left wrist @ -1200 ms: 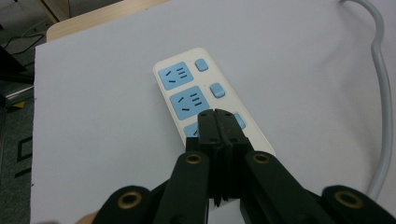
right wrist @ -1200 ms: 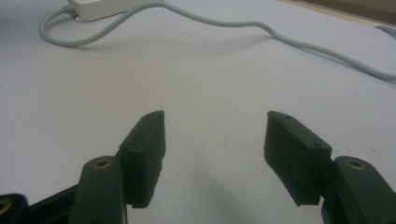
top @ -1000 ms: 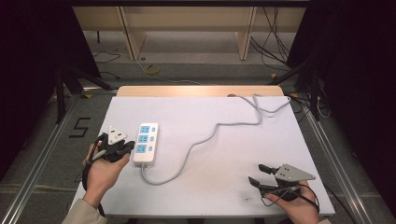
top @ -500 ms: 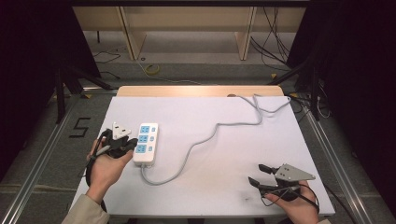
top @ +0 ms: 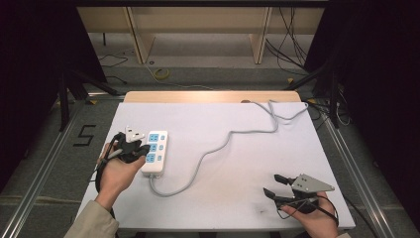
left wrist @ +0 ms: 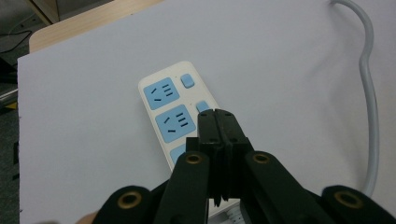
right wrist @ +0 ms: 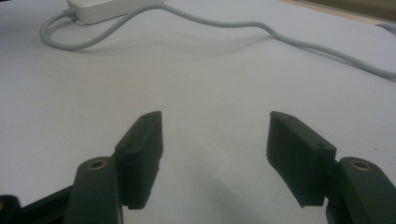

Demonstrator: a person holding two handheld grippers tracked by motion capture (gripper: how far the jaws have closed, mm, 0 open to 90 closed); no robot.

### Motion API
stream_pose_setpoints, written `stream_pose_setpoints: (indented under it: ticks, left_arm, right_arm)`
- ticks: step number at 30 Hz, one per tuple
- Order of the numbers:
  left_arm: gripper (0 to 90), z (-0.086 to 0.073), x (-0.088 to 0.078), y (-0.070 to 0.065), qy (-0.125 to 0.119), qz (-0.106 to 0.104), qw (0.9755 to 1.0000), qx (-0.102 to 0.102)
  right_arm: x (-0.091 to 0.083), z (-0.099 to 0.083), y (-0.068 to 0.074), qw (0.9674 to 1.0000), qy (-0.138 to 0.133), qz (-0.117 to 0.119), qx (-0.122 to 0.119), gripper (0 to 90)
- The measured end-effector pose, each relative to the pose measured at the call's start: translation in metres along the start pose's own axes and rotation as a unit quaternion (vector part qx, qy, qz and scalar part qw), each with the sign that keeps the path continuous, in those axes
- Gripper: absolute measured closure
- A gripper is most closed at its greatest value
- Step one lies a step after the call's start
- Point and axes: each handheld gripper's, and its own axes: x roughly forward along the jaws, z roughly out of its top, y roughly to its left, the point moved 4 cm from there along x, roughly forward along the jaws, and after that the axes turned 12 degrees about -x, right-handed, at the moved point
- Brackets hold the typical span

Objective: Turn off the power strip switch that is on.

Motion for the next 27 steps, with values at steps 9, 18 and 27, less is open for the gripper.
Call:
stream_pose_setpoints:
  ticks: [9,18,27]
  left_arm:
    - [89.3,0.003,0.004,-0.003,0.012,-0.001,0.9999,0.003]
    - [89.2,0.006,0.008,-0.005,0.023,-0.003,0.9997,0.008]
    - [89.2,0.006,0.013,-0.007,0.037,-0.005,0.9993,0.009]
  right_arm:
    - [0.000,0.000,0.000,1.0000,0.000,0.000,0.000,37.2]
    - [0.000,0.000,0.000,1.0000,0.001,0.001,0.000,37.1]
    - [0.000,0.000,0.000,1.0000,0.002,0.002,0.000,37.0]
